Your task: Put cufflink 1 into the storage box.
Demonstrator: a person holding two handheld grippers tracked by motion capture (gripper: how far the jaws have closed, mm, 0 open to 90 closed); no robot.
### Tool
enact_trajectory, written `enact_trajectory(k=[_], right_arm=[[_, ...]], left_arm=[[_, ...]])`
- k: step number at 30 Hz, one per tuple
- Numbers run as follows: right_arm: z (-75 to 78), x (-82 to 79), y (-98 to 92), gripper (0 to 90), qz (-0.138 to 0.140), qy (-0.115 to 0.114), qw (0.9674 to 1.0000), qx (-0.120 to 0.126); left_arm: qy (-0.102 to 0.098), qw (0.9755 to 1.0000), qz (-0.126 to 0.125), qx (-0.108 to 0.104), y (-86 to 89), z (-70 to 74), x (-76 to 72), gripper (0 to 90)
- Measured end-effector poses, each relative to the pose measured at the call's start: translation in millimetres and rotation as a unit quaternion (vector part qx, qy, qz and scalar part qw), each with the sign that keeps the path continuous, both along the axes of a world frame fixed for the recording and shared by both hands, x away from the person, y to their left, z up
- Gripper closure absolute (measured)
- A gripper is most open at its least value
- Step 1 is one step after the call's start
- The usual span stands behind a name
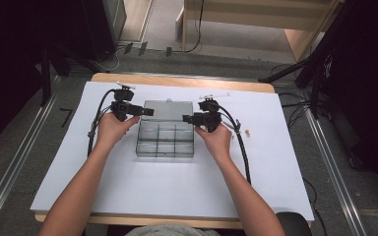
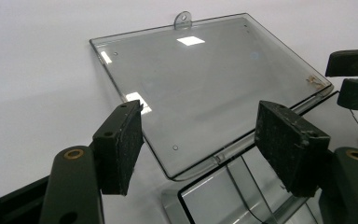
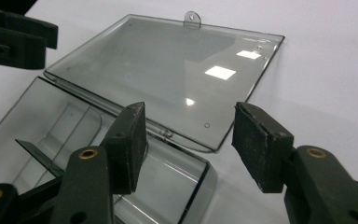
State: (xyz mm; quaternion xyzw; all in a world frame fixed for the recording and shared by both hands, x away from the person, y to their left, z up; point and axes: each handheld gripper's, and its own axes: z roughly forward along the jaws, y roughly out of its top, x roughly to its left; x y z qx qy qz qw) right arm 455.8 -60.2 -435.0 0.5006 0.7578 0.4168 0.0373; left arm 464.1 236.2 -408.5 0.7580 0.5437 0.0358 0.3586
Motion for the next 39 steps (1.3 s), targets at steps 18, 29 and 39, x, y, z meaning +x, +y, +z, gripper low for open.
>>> enact_trajectory(k=[18,29,39], right_arm=[[10.3,-16.7,-16.7,50.4,0.038,0.017,0.9985,-0.034],[14.2,-23.1,-23.1,53.9,0.059,0.028,0.9959,-0.063],[15.8,-21.6,-35.9,58.6,0.053,0.029,0.9948,-0.083]], left_arm=[[-0.007,0.9999,-0.01,0.003,0.6,9.3,-9.1,33.8],[-0.01,0.9997,-0.02,0.009,0.5,10.6,-10.6,34.4],[-0.015,0.9995,-0.024,0.013,-0.7,11.3,-11.4,34.5]])
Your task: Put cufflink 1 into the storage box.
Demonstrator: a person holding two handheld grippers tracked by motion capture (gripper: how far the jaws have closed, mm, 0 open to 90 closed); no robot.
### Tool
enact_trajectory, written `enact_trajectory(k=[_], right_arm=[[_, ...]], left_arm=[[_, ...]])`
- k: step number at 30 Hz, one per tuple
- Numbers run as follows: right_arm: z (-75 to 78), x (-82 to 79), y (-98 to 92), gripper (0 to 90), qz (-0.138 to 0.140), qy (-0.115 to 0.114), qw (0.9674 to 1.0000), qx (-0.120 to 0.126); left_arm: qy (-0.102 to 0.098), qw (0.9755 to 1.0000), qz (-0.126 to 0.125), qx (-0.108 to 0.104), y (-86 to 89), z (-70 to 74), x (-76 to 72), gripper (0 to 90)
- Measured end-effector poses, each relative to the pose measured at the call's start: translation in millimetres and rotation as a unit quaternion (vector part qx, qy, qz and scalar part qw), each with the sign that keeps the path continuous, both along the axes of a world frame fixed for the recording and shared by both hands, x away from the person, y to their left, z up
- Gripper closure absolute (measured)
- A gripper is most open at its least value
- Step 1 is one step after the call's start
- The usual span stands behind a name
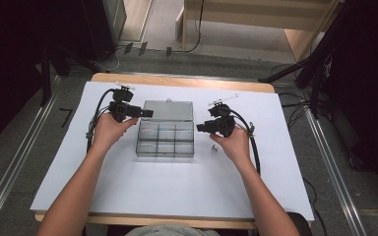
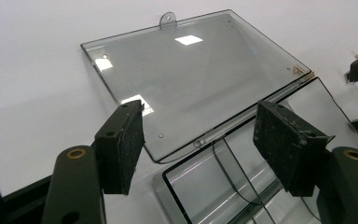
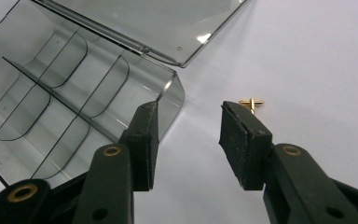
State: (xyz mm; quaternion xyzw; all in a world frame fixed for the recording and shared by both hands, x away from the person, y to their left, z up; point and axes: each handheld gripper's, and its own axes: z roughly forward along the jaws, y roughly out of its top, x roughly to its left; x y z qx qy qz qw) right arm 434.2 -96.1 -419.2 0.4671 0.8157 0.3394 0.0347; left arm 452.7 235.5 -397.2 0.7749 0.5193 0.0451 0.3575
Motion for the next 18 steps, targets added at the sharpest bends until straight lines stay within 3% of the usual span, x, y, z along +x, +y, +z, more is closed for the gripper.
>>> enact_trajectory(k=[4,18], right_arm=[[0.8,1.4,-4.1,61.0,-0.005,-0.002,0.9999,-0.011],[-2.1,-14.9,-18.6,63.2,0.011,0.032,0.9984,-0.046]], left_arm=[[0.0,1.0,-0.002,0.001,-0.6,0.7,-0.5,34.6],[-0.009,1.0,-0.002,-0.003,2.3,6.8,-3.3,34.6]])
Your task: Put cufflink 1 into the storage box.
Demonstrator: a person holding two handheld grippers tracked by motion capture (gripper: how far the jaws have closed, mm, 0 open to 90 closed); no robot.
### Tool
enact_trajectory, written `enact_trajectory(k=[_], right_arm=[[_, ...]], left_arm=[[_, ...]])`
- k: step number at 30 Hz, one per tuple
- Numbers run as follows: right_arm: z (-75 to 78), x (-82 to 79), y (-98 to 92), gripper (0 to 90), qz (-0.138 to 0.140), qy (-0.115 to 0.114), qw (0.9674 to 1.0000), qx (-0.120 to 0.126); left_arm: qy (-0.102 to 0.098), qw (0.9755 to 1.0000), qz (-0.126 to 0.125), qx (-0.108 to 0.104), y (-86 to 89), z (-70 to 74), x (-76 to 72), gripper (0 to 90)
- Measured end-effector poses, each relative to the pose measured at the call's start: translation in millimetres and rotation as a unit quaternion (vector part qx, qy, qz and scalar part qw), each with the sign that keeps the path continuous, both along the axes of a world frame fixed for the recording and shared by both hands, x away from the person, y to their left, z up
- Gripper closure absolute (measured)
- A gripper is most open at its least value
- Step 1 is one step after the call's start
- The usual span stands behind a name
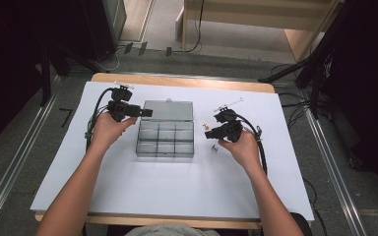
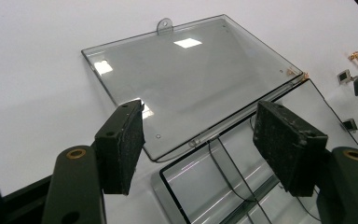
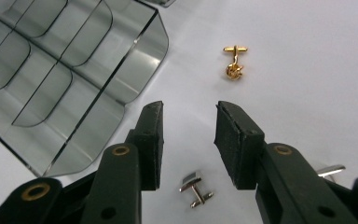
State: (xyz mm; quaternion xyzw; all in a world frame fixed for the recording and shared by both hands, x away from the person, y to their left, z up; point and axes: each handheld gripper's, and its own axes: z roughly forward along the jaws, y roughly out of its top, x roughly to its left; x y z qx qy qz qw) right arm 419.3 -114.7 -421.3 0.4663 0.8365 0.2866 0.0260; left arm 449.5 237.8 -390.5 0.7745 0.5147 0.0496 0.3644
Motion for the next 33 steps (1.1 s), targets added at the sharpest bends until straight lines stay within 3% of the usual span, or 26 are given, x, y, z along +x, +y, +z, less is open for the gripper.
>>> enact_trajectory(k=[4,7,17,33], right_arm=[[-1.0,-5.8,-0.2,62.6,0.017,-0.004,0.9997,-0.018],[-2.4,-9.0,-1.6,62.8,0.021,-0.003,0.9996,-0.016],[-9.7,-18.1,-3.9,63.8,0.04,0.003,0.9982,-0.044],[-25.8,-17.2,1.5,67.2,0.06,0.024,0.9948,-0.079]], left_arm=[[0.0,1.0,0.001,0.001,0.8,0.0,0.3,34.6],[0.0,1.0,0.001,0.002,0.8,0.2,0.1,34.6],[-0.003,1.0,-0.001,0.003,1.4,1.4,-0.1,34.6],[0.0,1.0,0.001,0.002,2.5,0.4,0.6,34.6]])
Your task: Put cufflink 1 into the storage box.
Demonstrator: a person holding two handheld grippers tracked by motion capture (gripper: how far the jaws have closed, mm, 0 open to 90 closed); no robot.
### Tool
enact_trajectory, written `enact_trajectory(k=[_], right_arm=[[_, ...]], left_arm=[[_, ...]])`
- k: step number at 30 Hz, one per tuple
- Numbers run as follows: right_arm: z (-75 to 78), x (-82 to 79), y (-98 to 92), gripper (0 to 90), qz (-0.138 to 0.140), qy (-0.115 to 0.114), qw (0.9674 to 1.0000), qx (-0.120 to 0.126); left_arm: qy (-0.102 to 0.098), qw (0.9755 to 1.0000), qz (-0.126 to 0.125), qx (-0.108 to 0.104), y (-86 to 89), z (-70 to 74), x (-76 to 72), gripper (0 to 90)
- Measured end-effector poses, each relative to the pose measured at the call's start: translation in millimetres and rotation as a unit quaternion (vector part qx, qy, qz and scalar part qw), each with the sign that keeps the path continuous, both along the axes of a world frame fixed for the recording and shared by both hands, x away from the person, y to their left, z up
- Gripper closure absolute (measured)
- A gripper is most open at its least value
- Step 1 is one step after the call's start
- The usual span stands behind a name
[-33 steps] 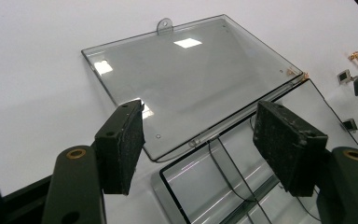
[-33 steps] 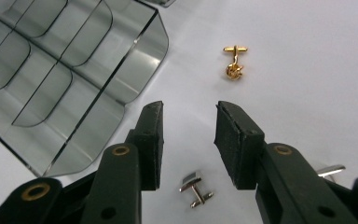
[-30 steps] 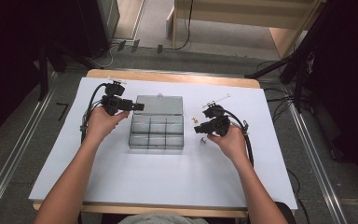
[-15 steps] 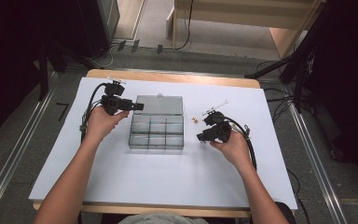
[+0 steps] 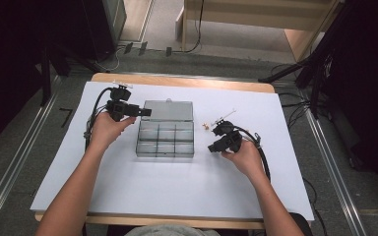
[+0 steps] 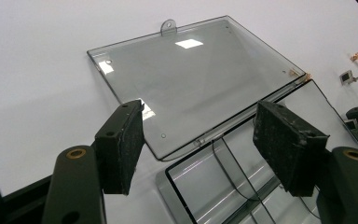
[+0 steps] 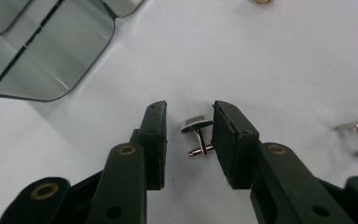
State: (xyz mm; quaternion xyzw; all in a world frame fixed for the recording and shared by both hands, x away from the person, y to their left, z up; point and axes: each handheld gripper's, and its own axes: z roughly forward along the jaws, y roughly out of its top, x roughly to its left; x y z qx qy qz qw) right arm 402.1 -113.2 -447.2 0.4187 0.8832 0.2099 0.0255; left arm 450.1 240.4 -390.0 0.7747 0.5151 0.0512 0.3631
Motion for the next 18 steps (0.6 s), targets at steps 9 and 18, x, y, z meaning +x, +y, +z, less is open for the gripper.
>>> enact_trajectory(k=[9,18], right_arm=[[-1.4,-1.7,3.7,75.9,0.0,-0.016,0.9996,-0.022],[0.4,-0.7,4.8,79.2,-0.004,-0.016,0.9998,-0.014]], left_arm=[[0.001,1.0,-0.002,0.0,-0.3,0.0,0.0,34.6],[0.001,1.0,-0.001,-0.002,-0.2,0.2,-0.1,34.6]])
